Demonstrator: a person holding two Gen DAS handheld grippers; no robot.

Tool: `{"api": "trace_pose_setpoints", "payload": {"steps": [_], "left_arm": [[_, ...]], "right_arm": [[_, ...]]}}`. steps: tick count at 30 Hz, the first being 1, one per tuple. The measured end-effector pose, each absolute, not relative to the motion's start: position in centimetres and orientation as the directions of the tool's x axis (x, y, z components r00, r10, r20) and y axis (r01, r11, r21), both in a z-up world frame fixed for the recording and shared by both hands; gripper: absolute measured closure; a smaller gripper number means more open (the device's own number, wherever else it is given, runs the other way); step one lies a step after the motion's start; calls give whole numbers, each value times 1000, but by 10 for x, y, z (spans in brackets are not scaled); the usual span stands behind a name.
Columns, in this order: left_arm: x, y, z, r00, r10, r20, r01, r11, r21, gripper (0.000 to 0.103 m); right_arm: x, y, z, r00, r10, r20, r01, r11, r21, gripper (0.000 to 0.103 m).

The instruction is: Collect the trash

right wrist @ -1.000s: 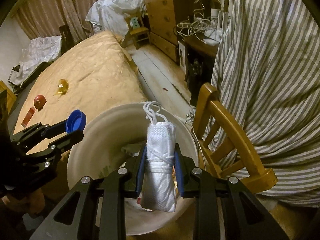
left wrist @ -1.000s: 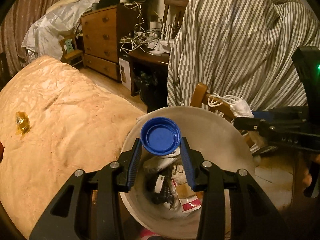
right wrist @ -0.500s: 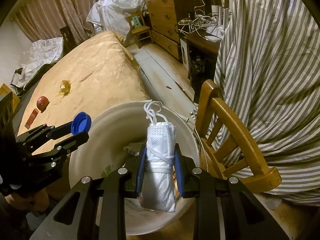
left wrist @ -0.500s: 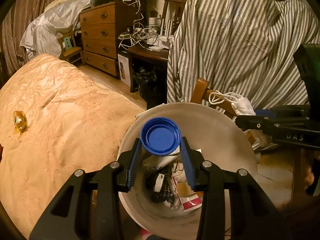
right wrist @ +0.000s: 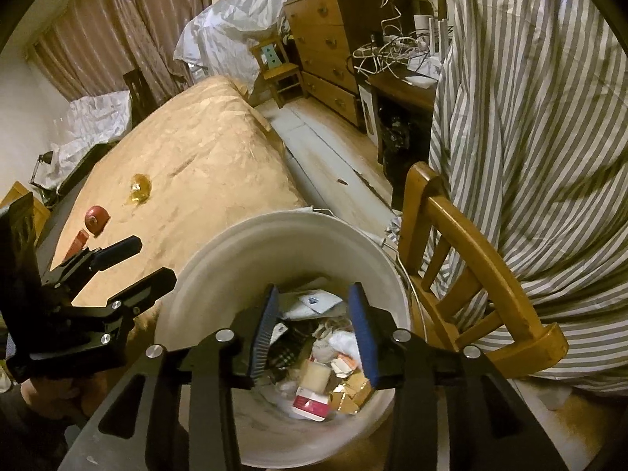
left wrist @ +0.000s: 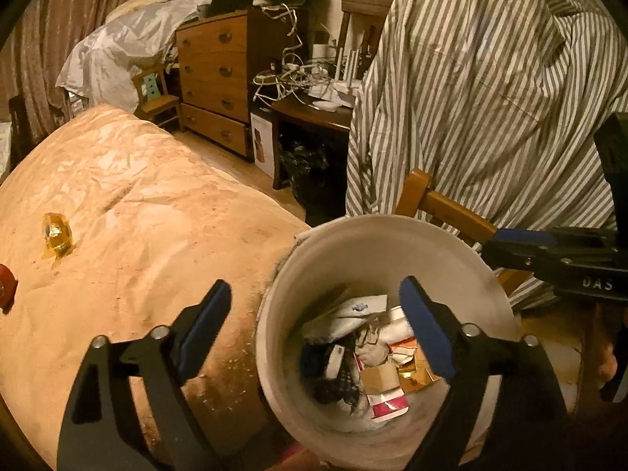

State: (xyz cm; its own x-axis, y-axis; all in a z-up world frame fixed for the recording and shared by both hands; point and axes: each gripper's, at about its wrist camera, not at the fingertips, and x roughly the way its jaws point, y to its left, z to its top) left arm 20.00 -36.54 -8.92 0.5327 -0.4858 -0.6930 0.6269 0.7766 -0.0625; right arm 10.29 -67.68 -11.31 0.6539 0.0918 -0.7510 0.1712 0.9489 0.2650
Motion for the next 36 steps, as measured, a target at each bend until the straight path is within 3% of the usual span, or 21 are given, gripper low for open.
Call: {"api": "trace_pose_setpoints", "payload": {"steps": [4, 6, 9, 12, 17, 28, 36], "left_arm": [[192, -349, -74, 555, -506, -660, 631, 773, -63, 6], [185, -335, -64, 575, -515, -636, 628, 776, -60, 6], [164, -305, -49, 627, -534, -567, 617, 785, -56, 6], [140, -283, -41, 657, -540, -526, 609, 792, -52, 6], [97, -255, -30, 678, -556, -481, 615, 788, -44, 6], [46, -239, -32, 648, -587, -486, 656, 754, -36, 5], [39, -236, -28, 633, -611, -475, 673, 738, -52, 6]], "right_arm": [[78, -663, -93, 718, 66, -693, 164, 952, 260, 37], [59, -652, -81, 755, 30, -655, 163, 959, 232, 32], [14, -627, -60, 829, -52, -557, 176, 969, 172, 13], [-32, -598, -50, 873, -128, -470, 198, 975, 103, 6], [-84, -569, -47, 900, -152, -408, 204, 975, 88, 5], [-161, -552, -46, 889, -162, -429, 223, 970, 96, 5], [-161, -548, -32, 898, -143, -415, 198, 976, 93, 5]]}}
